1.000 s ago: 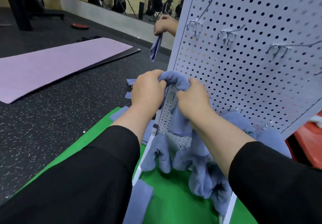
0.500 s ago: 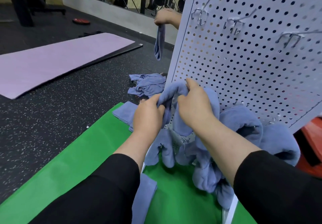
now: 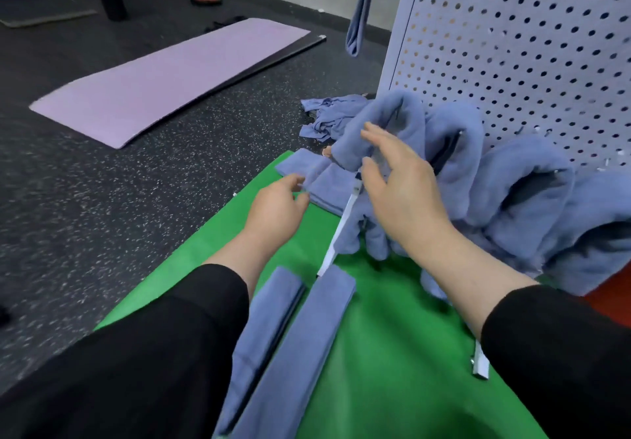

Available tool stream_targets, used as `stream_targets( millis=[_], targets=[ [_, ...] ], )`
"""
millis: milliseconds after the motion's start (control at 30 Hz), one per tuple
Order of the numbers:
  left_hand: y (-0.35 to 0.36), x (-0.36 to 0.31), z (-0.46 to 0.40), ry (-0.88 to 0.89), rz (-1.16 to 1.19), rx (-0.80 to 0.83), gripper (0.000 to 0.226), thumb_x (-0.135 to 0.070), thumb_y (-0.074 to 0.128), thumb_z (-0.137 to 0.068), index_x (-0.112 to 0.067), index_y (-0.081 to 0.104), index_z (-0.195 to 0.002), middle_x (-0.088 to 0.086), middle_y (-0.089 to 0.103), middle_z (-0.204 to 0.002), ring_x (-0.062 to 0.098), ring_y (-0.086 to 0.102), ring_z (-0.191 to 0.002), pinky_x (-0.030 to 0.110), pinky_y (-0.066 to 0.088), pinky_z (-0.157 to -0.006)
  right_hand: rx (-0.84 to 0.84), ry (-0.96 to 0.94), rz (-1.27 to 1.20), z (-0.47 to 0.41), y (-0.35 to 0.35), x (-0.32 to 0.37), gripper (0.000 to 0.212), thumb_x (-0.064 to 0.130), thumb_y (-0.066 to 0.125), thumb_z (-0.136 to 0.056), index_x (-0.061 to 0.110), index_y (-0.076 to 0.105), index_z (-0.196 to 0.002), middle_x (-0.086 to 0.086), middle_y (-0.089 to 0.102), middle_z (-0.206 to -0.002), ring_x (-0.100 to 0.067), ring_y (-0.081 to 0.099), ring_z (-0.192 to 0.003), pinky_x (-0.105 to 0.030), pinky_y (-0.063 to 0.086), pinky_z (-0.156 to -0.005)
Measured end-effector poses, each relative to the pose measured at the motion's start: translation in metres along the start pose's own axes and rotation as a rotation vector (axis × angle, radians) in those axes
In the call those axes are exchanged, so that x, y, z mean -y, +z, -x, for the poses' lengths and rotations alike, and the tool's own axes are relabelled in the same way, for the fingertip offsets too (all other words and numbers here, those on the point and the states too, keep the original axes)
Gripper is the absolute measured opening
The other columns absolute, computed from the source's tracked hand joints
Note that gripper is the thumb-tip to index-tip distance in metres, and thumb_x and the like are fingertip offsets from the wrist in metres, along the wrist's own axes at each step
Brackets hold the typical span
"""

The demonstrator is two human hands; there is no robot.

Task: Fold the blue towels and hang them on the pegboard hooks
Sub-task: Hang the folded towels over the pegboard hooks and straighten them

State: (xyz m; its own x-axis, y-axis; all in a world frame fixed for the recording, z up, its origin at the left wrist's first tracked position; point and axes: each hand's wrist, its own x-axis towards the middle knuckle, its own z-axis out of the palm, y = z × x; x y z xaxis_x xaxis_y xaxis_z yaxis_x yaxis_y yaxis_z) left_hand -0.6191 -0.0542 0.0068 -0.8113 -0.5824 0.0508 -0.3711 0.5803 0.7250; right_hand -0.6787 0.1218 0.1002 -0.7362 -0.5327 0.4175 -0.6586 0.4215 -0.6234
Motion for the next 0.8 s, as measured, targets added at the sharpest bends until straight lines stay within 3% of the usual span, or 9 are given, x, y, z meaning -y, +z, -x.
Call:
stream_targets(
  millis=[100, 267, 367, 467, 533, 567, 667, 800],
  targets=[
    [-0.007, 0.033, 0.035, -0.140, -0.103, -0.008, 0.031, -0.021, 0.056, -0.097, -0.014, 0.068, -0.124, 0.013, 0.073, -0.114, 0.033, 0.067, -0.102, 0.037, 0.052, -0.086, 0.146, 0.028, 0.020, 0.036, 0.025, -0.008, 0.035, 0.012, 0.055, -0.099, 0.013, 0.063, -0.133, -0.004, 0.064, -0.137, -0.020, 0.056, -0.125, -0.022, 0.036, -0.103],
    [0.031, 0.081, 0.115, -0.246, -0.218, 0.185, 0.029, -0.025, 0.056, -0.097, -0.011, 0.070, -0.118, 0.020, 0.074, -0.106, 0.037, 0.067, -0.102, 0.036, 0.049, -0.081, 0.583, 0.123, 0.175, 0.114, 0.086, -0.046, 0.032, 0.014, 0.053, -0.100, 0.008, 0.065, -0.129, -0.014, 0.065, -0.131, -0.032, 0.060, -0.121, -0.038, 0.045, -0.101],
    [0.063, 0.100, 0.158, -0.288, -0.256, 0.290, 0.029, -0.026, 0.055, -0.098, -0.005, 0.068, -0.113, 0.022, 0.072, -0.112, 0.039, 0.065, -0.108, 0.040, 0.049, -0.087, 0.775, 0.161, 0.269, 0.160, 0.115, -0.075, 0.033, 0.011, 0.047, -0.101, 0.003, 0.060, -0.130, -0.018, 0.060, -0.133, -0.034, 0.057, -0.123, -0.038, 0.041, -0.105],
    [0.087, 0.114, 0.185, -0.290, -0.309, 0.372, 0.027, -0.033, 0.054, -0.098, -0.008, 0.064, -0.104, 0.019, 0.072, -0.108, 0.039, 0.066, -0.103, 0.040, 0.048, -0.083, 0.922, 0.099, 0.334, 0.192, 0.129, -0.091, 0.046, 0.006, 0.040, -0.103, -0.002, 0.041, -0.148, -0.017, 0.041, -0.155, -0.025, 0.037, -0.146, -0.022, 0.016, -0.119],
    [0.094, 0.116, 0.190, -0.279, -0.316, 0.364, 0.025, -0.034, 0.056, -0.098, -0.011, 0.063, -0.104, 0.017, 0.073, -0.108, 0.038, 0.066, -0.103, 0.040, 0.048, -0.083, 0.918, 0.085, 0.312, 0.200, 0.133, -0.097, 0.051, 0.005, 0.039, -0.103, 0.000, 0.032, -0.154, -0.015, 0.028, -0.163, -0.020, 0.025, -0.152, -0.013, 0.000, -0.116],
    [0.096, 0.115, 0.189, -0.282, -0.307, 0.348, 0.025, -0.034, 0.058, -0.097, -0.011, 0.063, -0.104, 0.017, 0.073, -0.108, 0.038, 0.066, -0.103, 0.040, 0.048, -0.083, 0.904, 0.095, 0.300, 0.201, 0.135, -0.099, 0.052, 0.005, 0.039, -0.103, 0.001, 0.031, -0.154, -0.014, 0.027, -0.164, -0.020, 0.025, -0.152, -0.013, 0.000, -0.116],
    [0.097, 0.108, 0.182, -0.340, -0.232, 0.344, 0.026, -0.035, 0.063, -0.094, -0.009, 0.062, -0.098, 0.018, 0.073, -0.106, 0.037, 0.066, -0.101, 0.038, 0.047, -0.080, 0.840, 0.226, 0.207, 0.198, 0.135, -0.099, 0.049, 0.006, 0.040, -0.103, 0.005, 0.039, -0.152, -0.014, 0.040, -0.158, -0.023, 0.039, -0.145, -0.020, 0.019, -0.118],
    [0.093, 0.089, 0.171, -0.414, -0.071, 0.356, 0.022, -0.029, 0.065, -0.090, -0.008, 0.061, -0.083, 0.019, 0.072, -0.092, 0.035, 0.065, -0.090, 0.032, 0.037, -0.067, 0.715, 0.379, 0.104, 0.194, 0.130, -0.096, 0.041, 0.014, 0.043, -0.105, 0.007, 0.051, -0.144, -0.018, 0.058, -0.142, -0.034, 0.056, -0.127, -0.034, 0.040, -0.104]
  ],
)
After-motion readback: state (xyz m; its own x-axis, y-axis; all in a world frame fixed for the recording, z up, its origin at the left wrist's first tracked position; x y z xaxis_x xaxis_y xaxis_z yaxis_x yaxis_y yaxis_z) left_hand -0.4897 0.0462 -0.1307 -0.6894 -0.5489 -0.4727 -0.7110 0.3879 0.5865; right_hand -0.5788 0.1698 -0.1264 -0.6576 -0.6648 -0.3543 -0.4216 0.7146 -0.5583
